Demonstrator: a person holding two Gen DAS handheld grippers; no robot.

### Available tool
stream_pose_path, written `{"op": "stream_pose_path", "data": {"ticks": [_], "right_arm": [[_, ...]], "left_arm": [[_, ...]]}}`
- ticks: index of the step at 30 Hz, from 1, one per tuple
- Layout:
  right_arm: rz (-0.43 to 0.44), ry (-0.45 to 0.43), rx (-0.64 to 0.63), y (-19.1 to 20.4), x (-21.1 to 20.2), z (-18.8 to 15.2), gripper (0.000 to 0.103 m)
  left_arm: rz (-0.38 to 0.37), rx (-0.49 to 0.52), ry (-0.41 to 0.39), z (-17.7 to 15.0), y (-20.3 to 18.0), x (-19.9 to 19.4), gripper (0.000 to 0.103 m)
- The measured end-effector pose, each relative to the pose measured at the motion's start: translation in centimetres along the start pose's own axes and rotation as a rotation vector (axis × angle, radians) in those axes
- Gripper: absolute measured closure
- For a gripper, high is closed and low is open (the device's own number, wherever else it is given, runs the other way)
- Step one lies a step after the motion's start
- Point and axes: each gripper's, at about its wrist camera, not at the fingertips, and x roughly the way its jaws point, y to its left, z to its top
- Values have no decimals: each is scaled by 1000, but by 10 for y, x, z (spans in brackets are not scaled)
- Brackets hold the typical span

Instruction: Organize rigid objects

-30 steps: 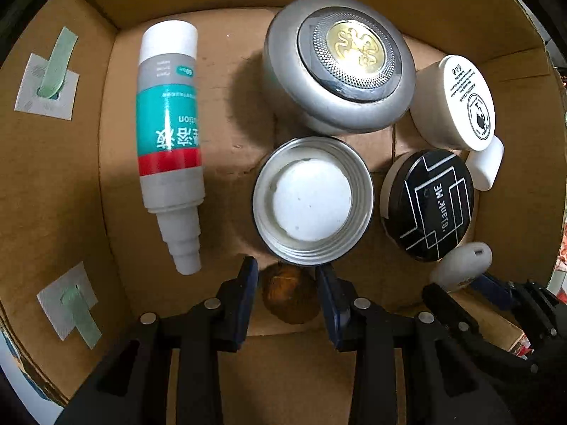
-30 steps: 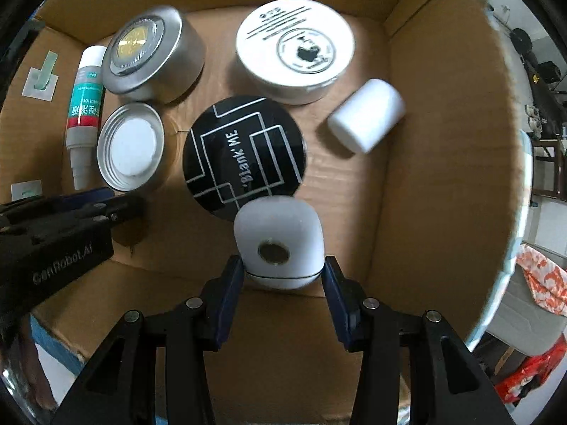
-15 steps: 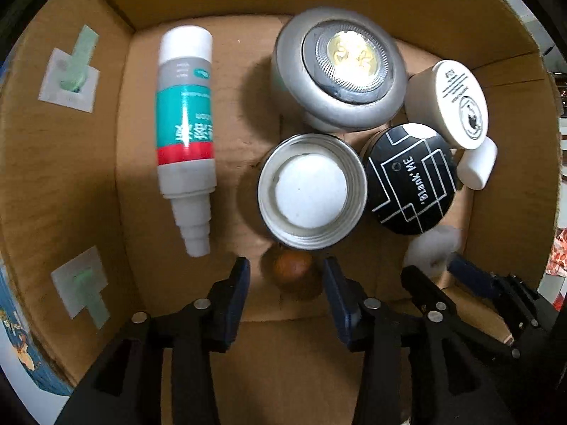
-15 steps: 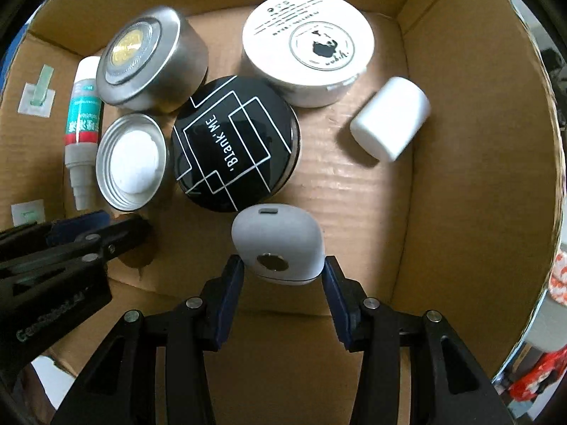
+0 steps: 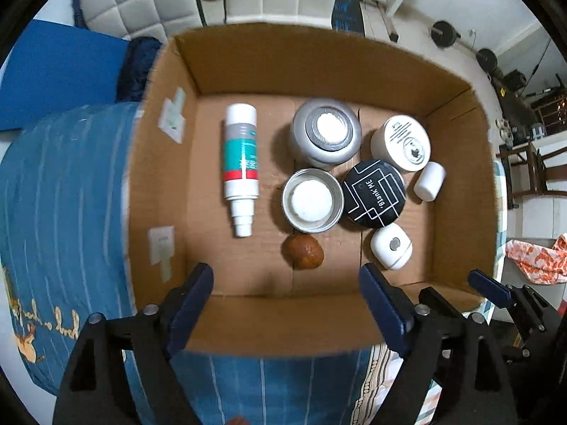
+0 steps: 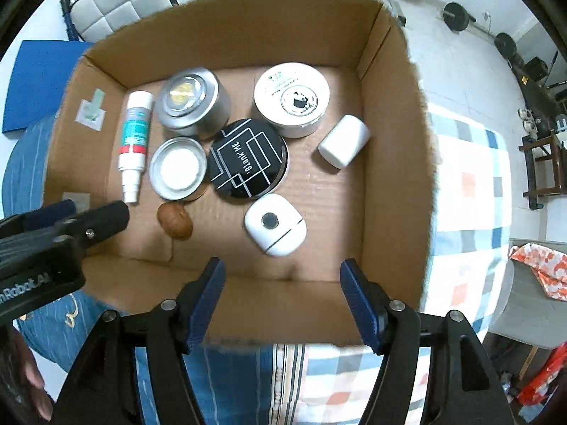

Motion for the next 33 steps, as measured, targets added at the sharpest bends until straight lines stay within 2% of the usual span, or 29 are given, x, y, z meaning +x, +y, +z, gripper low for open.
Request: {"op": "stream_pose_path", "data": {"ticks": [2, 6, 7, 9, 10, 17, 22, 25, 33], "right_arm": [[-7, -18, -5, 1, -13, -11, 31], [0, -61, -13, 7, -37, -15, 23], [-2, -72, -13, 11, -47, -13, 20], [3, -89, -5, 16, -58, -16, 2], [8, -94, 1, 19, -63, -15, 0], [-1, -142, 22, 20, -88, -27, 0], [-6, -179, 30, 17, -105, -40, 0], [2, -216, 32, 15, -125, -55, 0], [9, -315, 49, 5, -184, -113, 0]], "left_arm": [[-5, -2, -22, -9, 2, -11, 7], [14, -3, -75, -29, 3, -29, 5], [20, -1, -86, -29, -2, -28, 4], [36, 2, -111, -32, -3, -33, 2], [36, -1, -123, -34, -3, -38, 2], [47, -8, -179, -50, -1, -64, 2], [50, -1, -243, -73, -5, -97, 2], [72, 11, -292, -92, -12, -122, 2], [52, 32, -392, -148, -28, -180, 2]]}}
